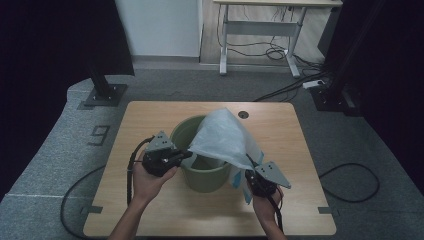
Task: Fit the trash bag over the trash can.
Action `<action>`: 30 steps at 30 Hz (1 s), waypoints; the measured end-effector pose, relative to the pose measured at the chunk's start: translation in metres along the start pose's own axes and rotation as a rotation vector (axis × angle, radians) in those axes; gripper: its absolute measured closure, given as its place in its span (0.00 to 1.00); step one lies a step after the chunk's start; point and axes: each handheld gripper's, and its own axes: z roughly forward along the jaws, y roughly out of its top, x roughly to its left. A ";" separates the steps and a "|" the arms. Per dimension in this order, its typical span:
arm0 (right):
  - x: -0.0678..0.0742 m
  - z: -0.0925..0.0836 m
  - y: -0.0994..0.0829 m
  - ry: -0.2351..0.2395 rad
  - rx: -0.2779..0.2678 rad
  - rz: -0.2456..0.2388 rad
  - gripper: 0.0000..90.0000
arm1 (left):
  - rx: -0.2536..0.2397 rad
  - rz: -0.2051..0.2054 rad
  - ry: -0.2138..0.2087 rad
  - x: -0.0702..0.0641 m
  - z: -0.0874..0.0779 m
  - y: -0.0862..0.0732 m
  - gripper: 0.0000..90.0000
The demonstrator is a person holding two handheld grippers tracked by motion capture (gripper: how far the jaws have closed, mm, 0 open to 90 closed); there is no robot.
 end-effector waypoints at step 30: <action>0.041 -0.013 0.045 0.134 -0.105 -0.200 0.99 | 0.026 0.043 -0.073 -0.027 0.015 0.032 0.59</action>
